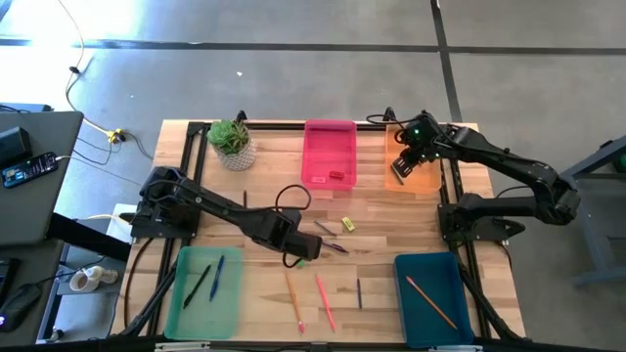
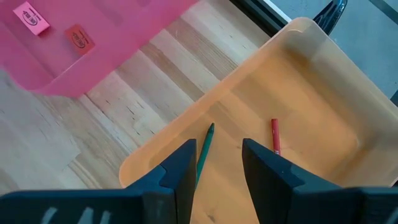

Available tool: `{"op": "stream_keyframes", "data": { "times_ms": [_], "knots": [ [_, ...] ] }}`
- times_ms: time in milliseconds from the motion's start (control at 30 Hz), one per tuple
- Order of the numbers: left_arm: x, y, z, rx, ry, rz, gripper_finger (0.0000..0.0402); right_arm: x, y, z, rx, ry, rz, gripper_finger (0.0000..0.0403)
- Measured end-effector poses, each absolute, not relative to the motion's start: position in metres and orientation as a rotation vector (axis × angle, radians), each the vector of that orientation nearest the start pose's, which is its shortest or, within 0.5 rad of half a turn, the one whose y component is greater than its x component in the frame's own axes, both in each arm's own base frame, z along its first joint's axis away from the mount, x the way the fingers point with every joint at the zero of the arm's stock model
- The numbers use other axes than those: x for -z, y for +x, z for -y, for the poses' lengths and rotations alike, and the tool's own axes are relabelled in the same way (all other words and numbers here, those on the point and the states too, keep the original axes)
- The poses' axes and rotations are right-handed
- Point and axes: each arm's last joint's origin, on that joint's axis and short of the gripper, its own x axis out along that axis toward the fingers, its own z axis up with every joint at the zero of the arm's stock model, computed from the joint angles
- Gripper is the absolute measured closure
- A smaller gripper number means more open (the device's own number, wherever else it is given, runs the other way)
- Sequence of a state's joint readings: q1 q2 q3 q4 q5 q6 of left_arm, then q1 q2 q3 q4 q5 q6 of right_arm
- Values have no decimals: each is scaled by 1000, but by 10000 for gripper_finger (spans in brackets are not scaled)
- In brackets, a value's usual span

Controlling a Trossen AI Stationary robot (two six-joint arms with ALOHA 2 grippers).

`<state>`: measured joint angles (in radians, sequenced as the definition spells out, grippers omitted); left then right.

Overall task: Sort crayons/erasers/pens/pencils in bins
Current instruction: Put the green eraser into the pink bin

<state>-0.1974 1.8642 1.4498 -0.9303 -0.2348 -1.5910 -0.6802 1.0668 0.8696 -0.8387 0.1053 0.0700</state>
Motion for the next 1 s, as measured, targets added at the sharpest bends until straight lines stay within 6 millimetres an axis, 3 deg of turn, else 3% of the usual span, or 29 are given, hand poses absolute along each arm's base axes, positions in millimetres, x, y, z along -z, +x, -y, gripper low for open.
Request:
{"op": "stream_keyframes", "data": {
  "times_ms": [200,667,1000],
  "knots": [
    [-211,364,67,-1020,-1090,-970,357,-263,149,124,748,359,-994,281],
    [-173,380,74,-1003,-1148,-1077,233,-263,150,125,738,335,-985,281],
    [-155,390,76,-999,-1168,-1065,233,-263,149,127,742,335,-984,281]
  ]
}}
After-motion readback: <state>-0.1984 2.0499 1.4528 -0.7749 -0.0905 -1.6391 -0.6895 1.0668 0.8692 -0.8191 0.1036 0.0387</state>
